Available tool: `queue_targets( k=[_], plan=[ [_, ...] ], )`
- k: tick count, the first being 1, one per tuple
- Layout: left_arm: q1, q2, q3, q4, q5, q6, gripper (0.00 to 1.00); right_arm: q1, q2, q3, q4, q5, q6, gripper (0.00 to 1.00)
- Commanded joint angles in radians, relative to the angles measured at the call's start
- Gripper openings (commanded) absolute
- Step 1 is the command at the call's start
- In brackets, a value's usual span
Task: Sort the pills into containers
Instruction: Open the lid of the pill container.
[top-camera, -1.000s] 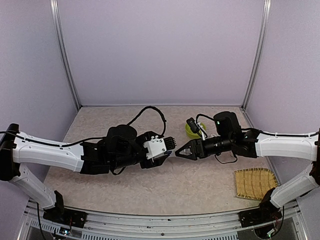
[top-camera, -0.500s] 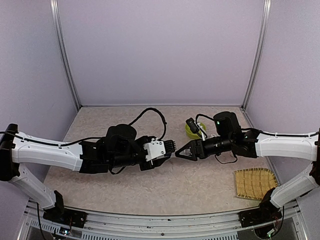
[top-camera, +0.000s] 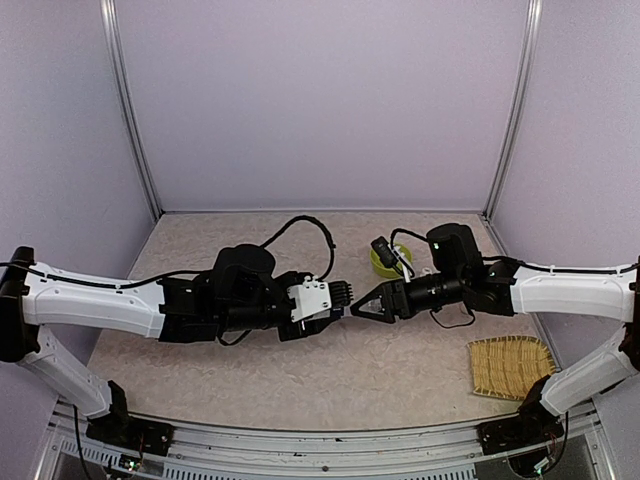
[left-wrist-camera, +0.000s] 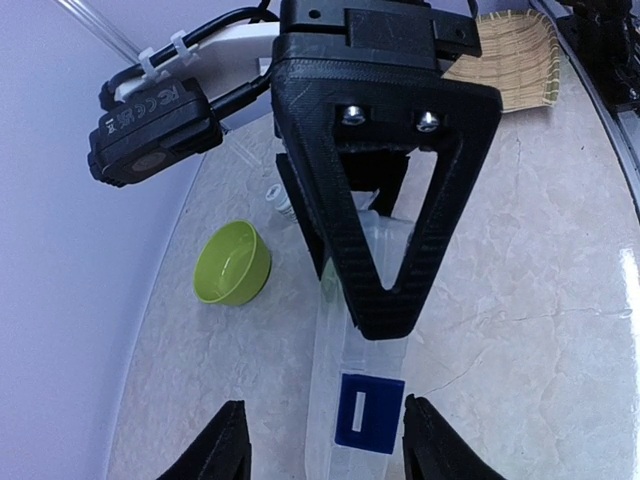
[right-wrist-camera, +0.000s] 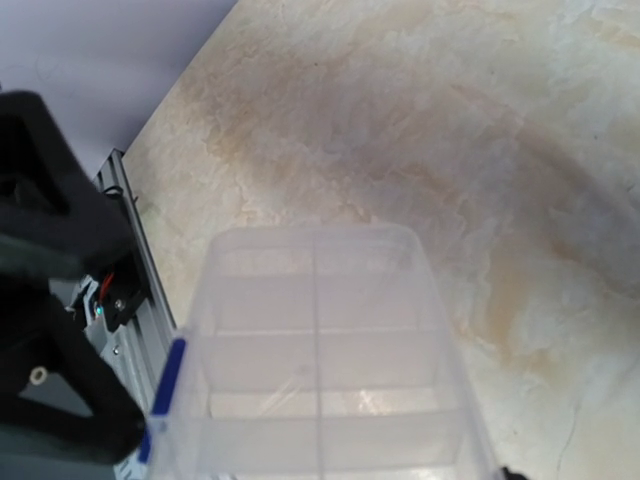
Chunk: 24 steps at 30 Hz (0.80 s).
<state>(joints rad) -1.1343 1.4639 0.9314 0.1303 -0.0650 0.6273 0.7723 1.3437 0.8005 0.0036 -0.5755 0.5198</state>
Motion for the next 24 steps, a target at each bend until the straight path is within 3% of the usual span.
queue_targets(
  k=[1, 9, 24],
  plan=[
    [-0.011, 0.015, 0.009, 0.022, -0.022, 0.007, 0.57, 0.010, 0.006, 0.009, 0.010, -0.019, -0.007, 0.35],
    [-0.021, 0.052, 0.026, 0.025, -0.046, 0.010, 0.58, 0.012, 0.009, 0.013, 0.013, -0.024, -0.004, 0.35],
    [-0.023, 0.023, 0.009, 0.078, -0.078, 0.009, 0.44, 0.015, 0.012, -0.007, 0.019, -0.020, -0.010, 0.35]
  ],
)
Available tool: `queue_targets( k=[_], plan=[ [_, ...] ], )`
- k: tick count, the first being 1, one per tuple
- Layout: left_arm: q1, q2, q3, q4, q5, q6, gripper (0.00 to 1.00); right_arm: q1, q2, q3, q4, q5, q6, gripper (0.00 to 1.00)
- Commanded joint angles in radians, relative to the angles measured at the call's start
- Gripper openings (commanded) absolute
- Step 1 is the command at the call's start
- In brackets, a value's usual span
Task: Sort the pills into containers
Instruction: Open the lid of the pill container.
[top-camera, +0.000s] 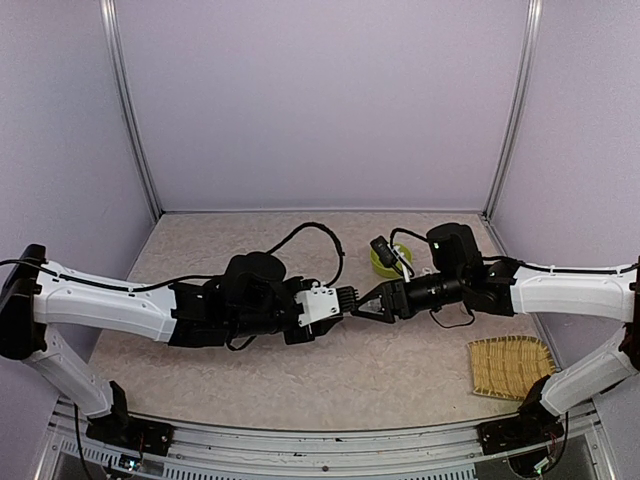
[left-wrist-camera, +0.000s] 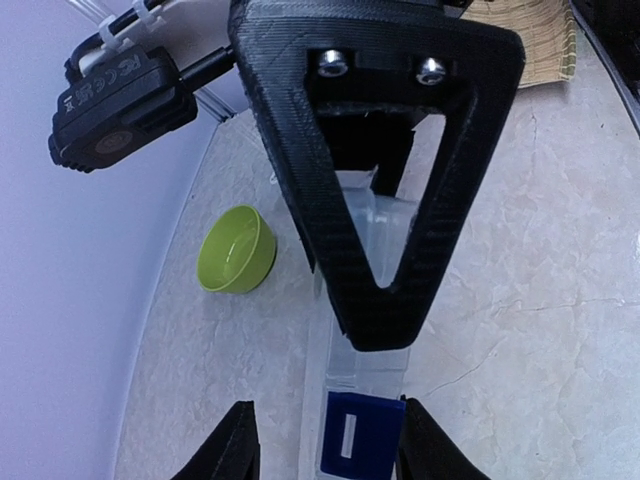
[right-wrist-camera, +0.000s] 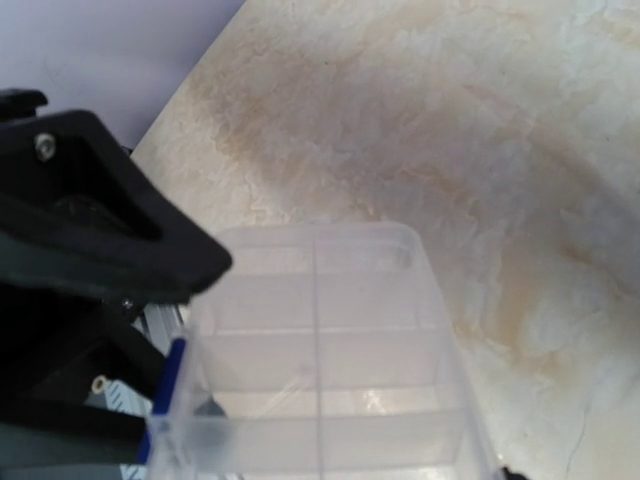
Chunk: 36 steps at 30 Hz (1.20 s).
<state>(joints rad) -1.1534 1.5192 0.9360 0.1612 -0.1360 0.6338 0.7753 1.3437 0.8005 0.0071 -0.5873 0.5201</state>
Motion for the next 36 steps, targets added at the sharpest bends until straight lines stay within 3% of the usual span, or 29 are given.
queue_targets(
  k=[1, 8, 36],
  plan=[
    [-0.004, -0.034, 0.004, 0.047, -0.008, 0.001, 0.43, 0.010, 0.012, -0.007, 0.016, -0.008, -0.010, 0.35],
    [-0.005, -0.046, -0.002, 0.039, 0.005, -0.004, 0.35, 0.012, 0.012, -0.016, 0.016, -0.004, -0.012, 0.35],
    [-0.004, -0.038, 0.001, -0.015, 0.034, -0.003, 0.30, 0.013, 0.019, -0.012, 0.009, -0.001, -0.014, 0.34]
  ],
)
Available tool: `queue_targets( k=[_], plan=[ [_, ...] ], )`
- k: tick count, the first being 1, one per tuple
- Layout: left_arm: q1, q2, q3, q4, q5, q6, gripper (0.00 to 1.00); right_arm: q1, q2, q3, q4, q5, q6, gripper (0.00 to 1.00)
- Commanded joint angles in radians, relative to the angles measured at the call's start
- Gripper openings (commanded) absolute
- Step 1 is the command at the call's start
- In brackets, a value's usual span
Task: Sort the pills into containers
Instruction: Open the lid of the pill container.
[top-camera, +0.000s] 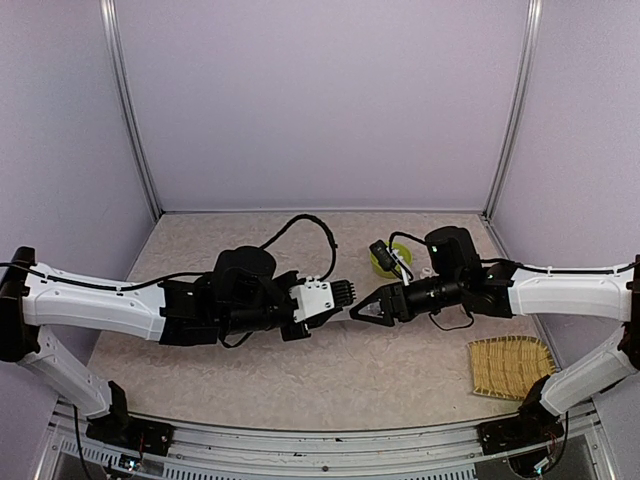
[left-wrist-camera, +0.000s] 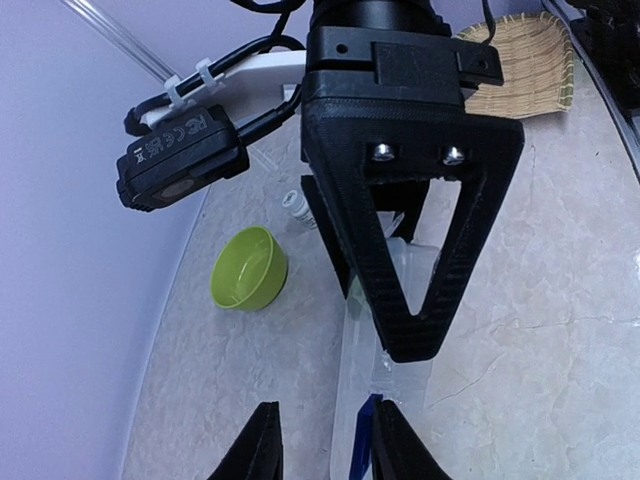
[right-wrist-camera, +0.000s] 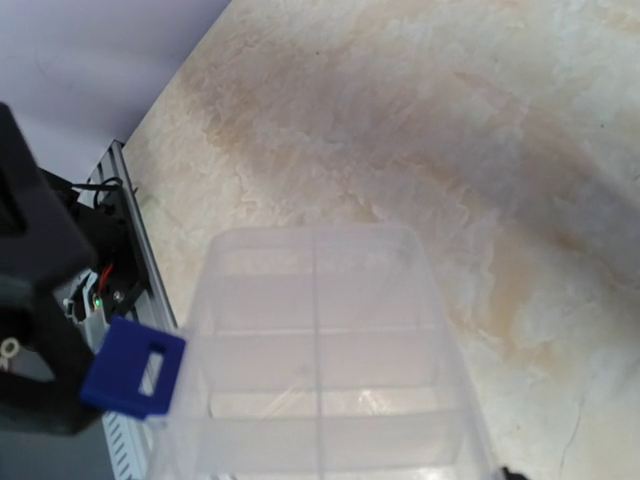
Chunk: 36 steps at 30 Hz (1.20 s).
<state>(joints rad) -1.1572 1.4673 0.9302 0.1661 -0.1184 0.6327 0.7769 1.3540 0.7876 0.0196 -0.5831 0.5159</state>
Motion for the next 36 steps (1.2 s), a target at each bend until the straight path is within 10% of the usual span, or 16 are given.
queue_targets(
  k=[1, 24, 36],
  plan=[
    [0.000, 0.016, 0.009, -0.025, 0.018, -0.002, 0.29, 0.011, 0.010, 0.003, -0.004, -0.006, -0.011, 0.34],
    [0.010, 0.031, 0.028, -0.065, 0.072, -0.014, 0.00, 0.011, 0.016, 0.006, -0.003, -0.003, -0.016, 0.36],
    [0.015, 0.052, 0.048, -0.066, 0.017, -0.039, 0.00, 0.011, 0.012, 0.009, -0.006, 0.018, -0.040, 0.77]
  ],
)
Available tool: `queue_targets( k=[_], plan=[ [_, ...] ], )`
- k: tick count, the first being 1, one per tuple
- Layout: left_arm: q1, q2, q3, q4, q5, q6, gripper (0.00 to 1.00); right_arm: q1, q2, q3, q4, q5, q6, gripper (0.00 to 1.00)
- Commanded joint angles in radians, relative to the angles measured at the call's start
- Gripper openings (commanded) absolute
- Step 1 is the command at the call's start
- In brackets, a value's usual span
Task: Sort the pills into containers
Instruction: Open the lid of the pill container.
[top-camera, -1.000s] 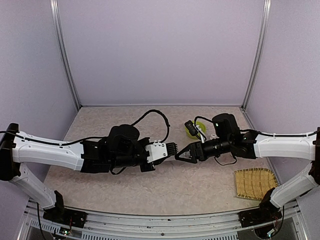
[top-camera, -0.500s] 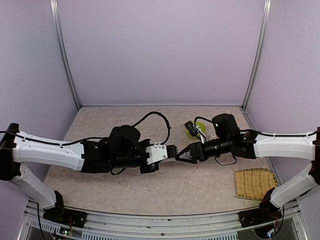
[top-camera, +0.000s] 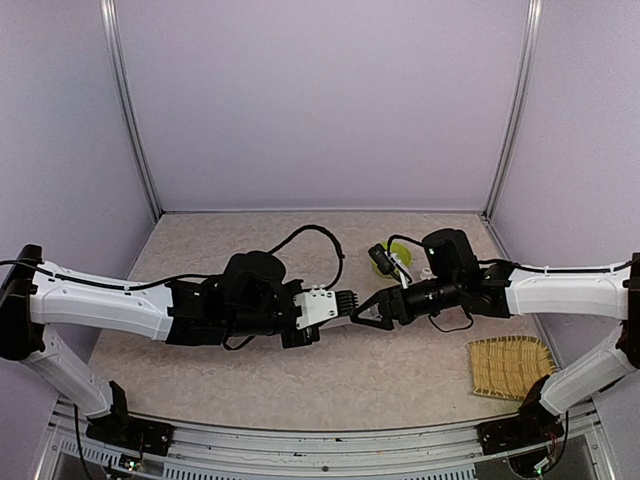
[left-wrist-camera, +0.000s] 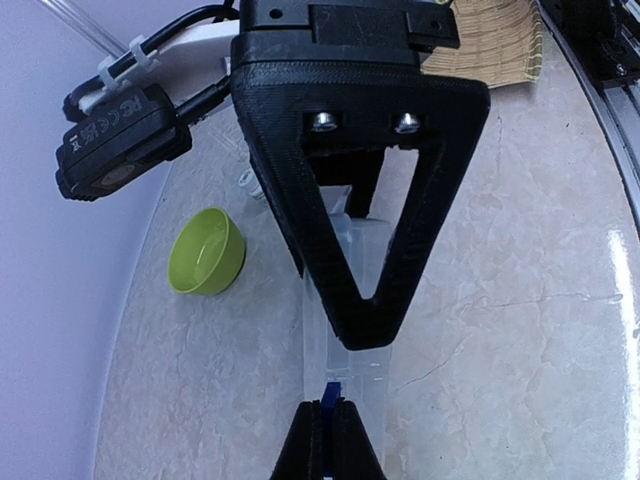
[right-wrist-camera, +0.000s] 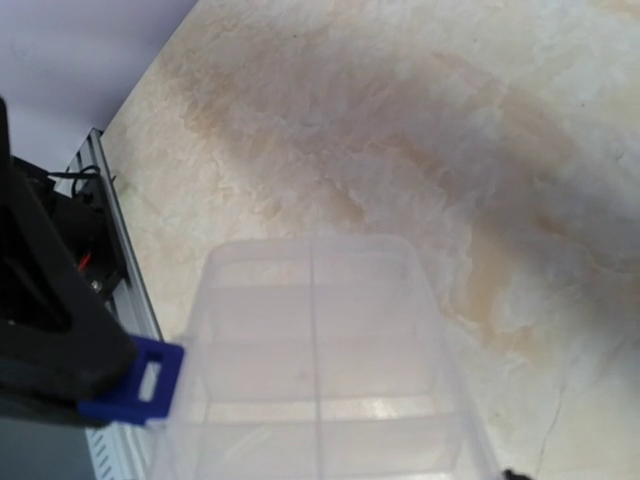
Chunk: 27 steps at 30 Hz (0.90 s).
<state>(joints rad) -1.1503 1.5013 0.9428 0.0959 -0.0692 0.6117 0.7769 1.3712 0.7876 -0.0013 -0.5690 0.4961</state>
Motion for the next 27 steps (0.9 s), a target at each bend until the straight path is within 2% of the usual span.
queue_targets(
  k=[1, 4, 5, 16, 27],
  plan=[
    [0.008, 0.020, 0.037, 0.003, -0.037, -0.019, 0.00, 0.012, -0.008, 0.010, 0.013, 0.008, -0.023, 0.81],
    [0.008, 0.020, 0.039, 0.002, -0.042, -0.021, 0.00, 0.011, -0.017, 0.010, 0.002, 0.020, -0.030, 0.98],
    [0.009, 0.020, 0.039, 0.002, -0.042, -0.021, 0.00, 0.011, -0.022, 0.010, 0.000, 0.024, -0.030, 1.00],
    [0.009, 0.022, 0.051, -0.019, -0.050, -0.019, 0.00, 0.004, -0.035, 0.026, -0.093, 0.152, -0.125, 1.00],
    [0.014, 0.014, 0.065, -0.048, -0.036, -0.030, 0.00, -0.013, -0.011, -0.026, -0.033, 0.131, -0.200, 0.97]
  ],
)
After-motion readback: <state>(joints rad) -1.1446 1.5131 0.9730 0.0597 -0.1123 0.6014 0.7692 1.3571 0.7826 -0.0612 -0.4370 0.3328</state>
